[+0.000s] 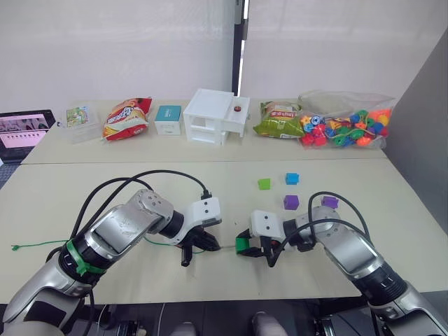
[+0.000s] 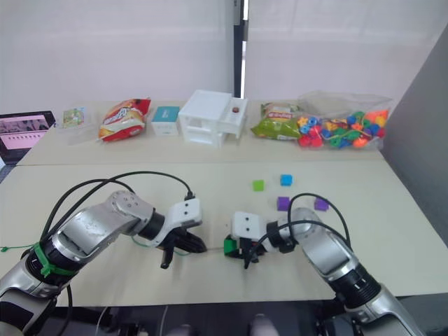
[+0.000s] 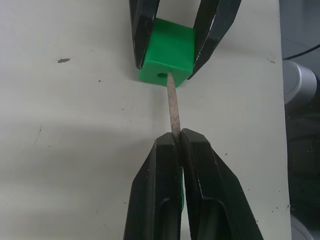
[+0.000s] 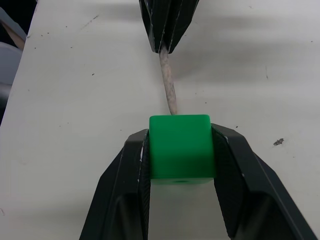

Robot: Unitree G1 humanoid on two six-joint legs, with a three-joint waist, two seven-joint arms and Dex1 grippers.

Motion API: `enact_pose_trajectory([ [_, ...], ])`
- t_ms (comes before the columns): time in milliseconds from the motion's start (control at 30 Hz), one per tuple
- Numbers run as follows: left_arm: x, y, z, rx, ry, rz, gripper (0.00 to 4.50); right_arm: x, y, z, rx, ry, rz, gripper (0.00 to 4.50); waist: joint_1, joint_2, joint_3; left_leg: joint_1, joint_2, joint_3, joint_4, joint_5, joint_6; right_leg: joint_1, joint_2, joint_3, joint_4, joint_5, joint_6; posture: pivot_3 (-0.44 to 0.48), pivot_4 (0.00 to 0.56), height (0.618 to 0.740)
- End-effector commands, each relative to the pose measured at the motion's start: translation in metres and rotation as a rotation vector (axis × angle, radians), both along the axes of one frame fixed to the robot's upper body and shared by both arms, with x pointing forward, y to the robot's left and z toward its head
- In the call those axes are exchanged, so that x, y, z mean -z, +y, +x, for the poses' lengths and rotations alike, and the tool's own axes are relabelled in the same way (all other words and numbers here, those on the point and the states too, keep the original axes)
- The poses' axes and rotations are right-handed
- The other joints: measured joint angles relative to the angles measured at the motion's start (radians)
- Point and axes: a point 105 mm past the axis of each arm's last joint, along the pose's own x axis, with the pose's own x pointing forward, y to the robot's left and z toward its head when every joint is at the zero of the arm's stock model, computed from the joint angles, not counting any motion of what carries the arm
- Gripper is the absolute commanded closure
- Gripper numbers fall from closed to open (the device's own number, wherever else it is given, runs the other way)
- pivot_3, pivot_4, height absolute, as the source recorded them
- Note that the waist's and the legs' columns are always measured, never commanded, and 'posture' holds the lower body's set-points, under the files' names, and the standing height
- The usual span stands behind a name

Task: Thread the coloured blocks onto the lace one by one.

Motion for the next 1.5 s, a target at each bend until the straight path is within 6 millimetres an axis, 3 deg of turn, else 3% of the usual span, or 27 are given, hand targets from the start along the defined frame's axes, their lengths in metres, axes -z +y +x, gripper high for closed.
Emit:
enact_pose_trajectory([
  [33, -0.010, -0.005, 0.001, 0.018, -0.040, -0.017, 4.50, 0.006, 0.005, -0.013, -0.053, 0.044, -0.013, 3.32, 0.000, 0.000, 0.000, 0.000, 0.000, 0.000, 0.000, 0.000, 0.000, 0.000, 0.000, 0.000, 0.000, 0.000, 0.000, 0.000, 0.150, 0.740],
  [833, -0.001, -0.014, -0.007, 0.061, -0.019, -0.020, 4.50, 0.007, 0.005, -0.013, -0.013, 0.044, -0.015, 3.32, 0.000, 0.000, 0.000, 0.000, 0.000, 0.000, 0.000, 0.000, 0.000, 0.000, 0.000, 0.000, 0.000, 0.000, 0.000, 0.000, 0.150, 0.740],
  [1267, 0.014, -0.056, 0.005, 0.138, -0.064, -0.129, 4.50, 0.005, 0.018, -0.018, -0.016, 0.055, 0.013, 3.32, 0.003, 0.000, -0.001, 0.003, 0.000, 0.000, 0.000, 0.000, 0.000, 0.003, 0.000, 0.000, 0.000, 0.000, 0.000, 0.000, 0.150, 0.740],
  [1367, 0.012, -0.056, 0.008, 0.129, -0.087, -0.182, 4.50, 0.006, 0.016, -0.017, 0.000, 0.055, 0.014, 3.32, 0.012, 0.000, -0.001, 0.006, -0.001, 0.000, 0.001, 0.000, 0.000, 0.009, -0.001, 0.000, -0.001, 0.000, 0.000, 0.000, 0.150, 0.740],
  [1400, 0.009, -0.050, 0.007, 0.136, -0.077, -0.198, 3.97, 0.006, 0.015, -0.016, 0.010, 0.056, 0.014, 3.32, 0.014, 0.000, -0.001, 0.007, -0.001, 0.000, 0.001, 0.000, 0.000, 0.011, -0.001, 0.000, -0.003, 0.000, 0.000, 0.000, 0.150, 0.740],
  [1500, 0.001, -0.034, 0.002, 0.158, -0.073, -0.209, 3.20, 0.008, 0.010, -0.017, 0.031, 0.059, 0.008, 3.32, 0.009, 0.000, -0.001, 0.007, 0.000, -0.001, 0.001, 0.000, 0.000, 0.012, 0.001, 0.000, -0.008, 0.000, 0.001, 0.000, 0.150, 0.740],
])
